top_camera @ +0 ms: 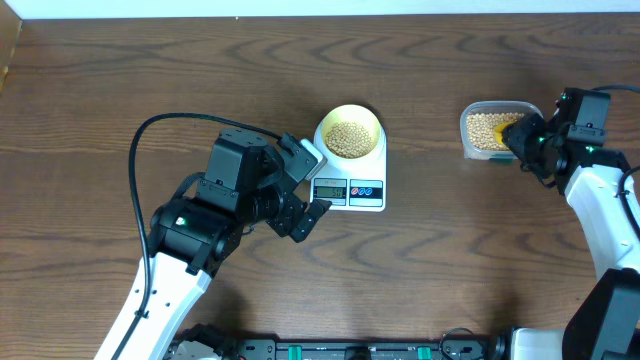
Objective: Scoop item into bowl and weigh 50g on scale
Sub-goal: 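Lower the scoop into the tub and lay it on the beans, then open the right gripper to release the scoop handle and hold still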
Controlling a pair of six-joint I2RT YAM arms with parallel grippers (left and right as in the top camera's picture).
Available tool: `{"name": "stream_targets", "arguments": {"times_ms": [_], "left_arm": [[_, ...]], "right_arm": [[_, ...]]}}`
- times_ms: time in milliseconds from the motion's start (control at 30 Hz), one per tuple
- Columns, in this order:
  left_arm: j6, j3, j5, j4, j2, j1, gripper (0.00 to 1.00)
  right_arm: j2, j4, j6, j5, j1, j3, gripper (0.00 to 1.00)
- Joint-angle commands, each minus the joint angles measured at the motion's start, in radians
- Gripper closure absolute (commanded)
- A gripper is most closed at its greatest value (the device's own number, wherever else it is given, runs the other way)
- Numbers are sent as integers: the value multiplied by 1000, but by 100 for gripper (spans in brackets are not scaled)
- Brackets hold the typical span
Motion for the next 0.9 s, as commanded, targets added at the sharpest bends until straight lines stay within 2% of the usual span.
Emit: {"name": "stream_targets", "arguments": {"times_ms": [0, 67, 100, 133, 433, 867], "left_arm": [[17, 1, 13, 0, 5, 6, 6], [17, 1, 13, 0, 5, 6, 6], [17, 1, 13, 0, 5, 6, 6], [17, 1, 13, 0, 5, 6, 6], [17, 1, 13, 0, 5, 6, 6], [17, 1, 13, 0, 5, 6, 6]], "right_arm": [[1, -4, -12, 27, 6, 5, 45], [1, -5, -12, 29, 6, 5, 26], [1, -7, -12, 29, 6, 5, 6], [1, -8, -18, 29, 6, 5, 1], [1, -11, -74, 29, 6, 5, 1], [-6, -71, -312, 6, 6, 9, 1]]}}
